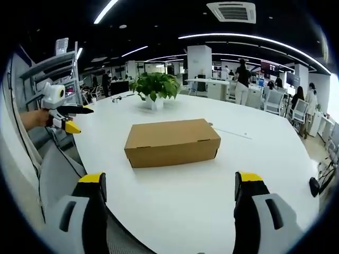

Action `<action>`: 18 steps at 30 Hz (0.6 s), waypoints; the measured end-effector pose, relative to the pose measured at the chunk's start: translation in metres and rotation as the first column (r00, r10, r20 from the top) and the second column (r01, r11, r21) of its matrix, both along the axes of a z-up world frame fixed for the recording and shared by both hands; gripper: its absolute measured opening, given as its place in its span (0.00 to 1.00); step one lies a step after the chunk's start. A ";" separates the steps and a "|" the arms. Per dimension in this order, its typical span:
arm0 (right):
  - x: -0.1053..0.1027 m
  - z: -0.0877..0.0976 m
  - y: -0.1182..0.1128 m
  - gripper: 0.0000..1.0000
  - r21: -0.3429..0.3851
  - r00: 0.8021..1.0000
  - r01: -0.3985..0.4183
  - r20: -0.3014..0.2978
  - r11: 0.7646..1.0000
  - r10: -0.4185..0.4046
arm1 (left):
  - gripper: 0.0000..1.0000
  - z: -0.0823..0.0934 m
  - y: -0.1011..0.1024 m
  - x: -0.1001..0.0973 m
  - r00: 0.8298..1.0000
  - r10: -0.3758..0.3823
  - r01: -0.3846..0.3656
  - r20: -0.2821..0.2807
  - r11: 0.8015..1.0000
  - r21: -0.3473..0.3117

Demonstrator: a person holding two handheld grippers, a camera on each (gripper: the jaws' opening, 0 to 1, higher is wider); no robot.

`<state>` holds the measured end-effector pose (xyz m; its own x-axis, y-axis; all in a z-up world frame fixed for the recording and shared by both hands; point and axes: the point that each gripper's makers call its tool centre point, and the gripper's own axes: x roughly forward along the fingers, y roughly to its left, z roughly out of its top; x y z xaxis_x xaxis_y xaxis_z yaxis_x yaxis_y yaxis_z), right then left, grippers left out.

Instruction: Operate the shoe box by opening the lid, removing the specified soft item, and placing it in the target area until the item is outside and the box remains undamaged.

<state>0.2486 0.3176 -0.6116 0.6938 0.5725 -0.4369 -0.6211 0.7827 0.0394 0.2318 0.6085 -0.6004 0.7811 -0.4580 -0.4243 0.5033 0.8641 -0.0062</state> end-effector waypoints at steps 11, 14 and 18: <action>-0.002 0.000 -0.002 0.96 -0.006 1.000 -0.009 -0.002 1.000 0.009 | 0.99 0.001 -0.007 -0.001 1.000 -0.013 0.013 0.000 1.000 0.006; -0.001 0.001 -0.002 0.96 -0.007 1.000 -0.013 0.000 1.000 0.013 | 0.99 0.001 -0.008 0.000 1.000 -0.015 0.015 0.000 1.000 0.005; -0.002 0.002 -0.001 0.96 -0.008 1.000 -0.022 -0.002 1.000 0.022 | 0.99 0.002 -0.011 0.001 1.000 -0.018 0.018 0.002 1.000 0.005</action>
<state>0.2469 0.3163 -0.6099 0.6803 0.5839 -0.4430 -0.6380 0.7693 0.0342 0.2326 0.5978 -0.5983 0.7738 -0.4699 -0.4248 0.5190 0.8548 -0.0003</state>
